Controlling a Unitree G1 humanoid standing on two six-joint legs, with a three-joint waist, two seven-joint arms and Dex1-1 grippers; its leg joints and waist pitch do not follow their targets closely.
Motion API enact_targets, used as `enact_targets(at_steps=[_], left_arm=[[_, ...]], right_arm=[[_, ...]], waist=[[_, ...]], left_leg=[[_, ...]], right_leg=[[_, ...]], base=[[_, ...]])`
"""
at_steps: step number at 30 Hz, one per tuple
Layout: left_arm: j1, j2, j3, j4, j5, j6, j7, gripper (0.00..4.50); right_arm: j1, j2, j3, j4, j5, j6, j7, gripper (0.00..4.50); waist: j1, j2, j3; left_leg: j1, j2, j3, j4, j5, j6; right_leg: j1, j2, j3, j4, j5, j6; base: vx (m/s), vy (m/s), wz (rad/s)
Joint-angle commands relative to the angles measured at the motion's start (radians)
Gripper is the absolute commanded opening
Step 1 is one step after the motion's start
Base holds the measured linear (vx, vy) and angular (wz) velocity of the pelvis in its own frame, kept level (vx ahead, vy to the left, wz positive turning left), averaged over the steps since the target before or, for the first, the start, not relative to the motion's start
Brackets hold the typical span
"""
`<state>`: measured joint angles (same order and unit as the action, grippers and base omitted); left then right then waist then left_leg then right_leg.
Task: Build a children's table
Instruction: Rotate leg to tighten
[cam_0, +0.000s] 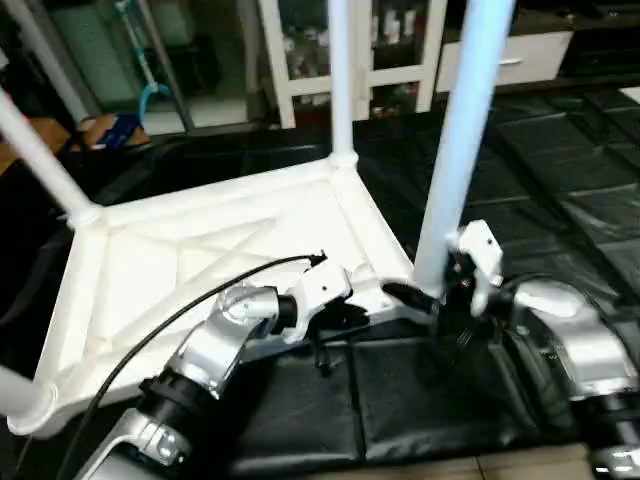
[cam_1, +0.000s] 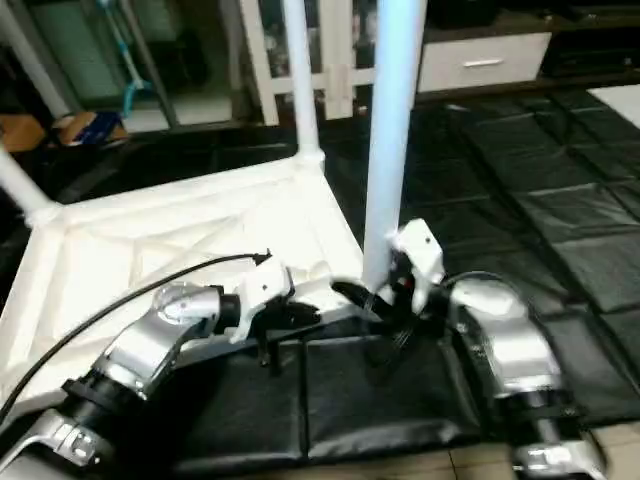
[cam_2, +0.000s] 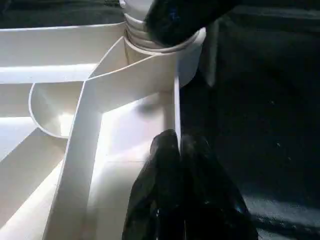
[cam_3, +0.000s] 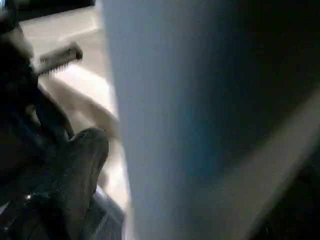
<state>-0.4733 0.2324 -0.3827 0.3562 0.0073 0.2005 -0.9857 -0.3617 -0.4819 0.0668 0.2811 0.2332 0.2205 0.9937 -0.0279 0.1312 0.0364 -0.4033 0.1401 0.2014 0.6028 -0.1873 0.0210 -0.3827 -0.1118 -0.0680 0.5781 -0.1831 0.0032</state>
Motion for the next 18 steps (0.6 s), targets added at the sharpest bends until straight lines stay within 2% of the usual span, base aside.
enact_targets(at_steps=[1, 4, 8, 16, 18], left_arm=[[0.038, 0.023, -0.049, -0.009, 0.010, 0.028, -0.046, 0.00], [0.045, 0.031, -0.053, -0.022, 0.006, 0.034, -0.055, 0.00], [0.051, 0.040, -0.054, -0.038, 0.002, 0.043, -0.068, 0.00], [0.052, 0.046, -0.055, -0.045, 0.003, 0.048, -0.073, 0.00], [0.052, 0.049, -0.058, -0.051, 0.002, 0.056, -0.075, 0.00]], right_arm=[[0.000, -0.031, 0.023, -0.016, 0.016, 0.023, 0.077, 4.31], [0.001, -0.058, 0.038, -0.002, 0.017, 0.029, 0.132, 4.09], [0.000, -0.073, 0.045, 0.010, 0.011, 0.033, 0.166, 3.76], [-0.007, -0.072, 0.040, 0.018, 0.018, 0.036, 0.164, 3.04], [-0.008, -0.074, 0.039, 0.021, 0.021, 0.040, 0.173, 2.85]], waist=[[0.009, -0.026, -0.063], [0.017, -0.029, -0.060], [0.021, -0.029, -0.061], [0.025, -0.029, -0.066], [0.027, -0.025, -0.068]], left_leg=[[0.028, 0.093, -0.044, -0.074, -0.188, 0.149], [0.027, 0.090, -0.041, -0.075, -0.219, 0.132], [0.029, 0.091, -0.042, -0.075, -0.213, 0.122], [0.027, 0.089, -0.042, -0.069, -0.167, 0.138], [0.028, 0.089, -0.043, -0.067, -0.149, 0.145]], right_leg=[[0.035, -0.050, 0.030, -0.047, -0.087, -0.255], [0.034, -0.051, 0.033, -0.051, -0.130, -0.253], [0.033, -0.051, 0.034, -0.052, -0.151, -0.246], [0.035, -0.050, 0.032, -0.046, -0.103, -0.253], [0.035, -0.050, 0.031, -0.043, -0.081, -0.257]], base=[[0.000, 0.000, 0.00], [0.000, 0.000, 0.00], [0.000, 0.000, 0.00], [0.000, 0.000, 0.00], [0.000, 0.000, 0.00]])
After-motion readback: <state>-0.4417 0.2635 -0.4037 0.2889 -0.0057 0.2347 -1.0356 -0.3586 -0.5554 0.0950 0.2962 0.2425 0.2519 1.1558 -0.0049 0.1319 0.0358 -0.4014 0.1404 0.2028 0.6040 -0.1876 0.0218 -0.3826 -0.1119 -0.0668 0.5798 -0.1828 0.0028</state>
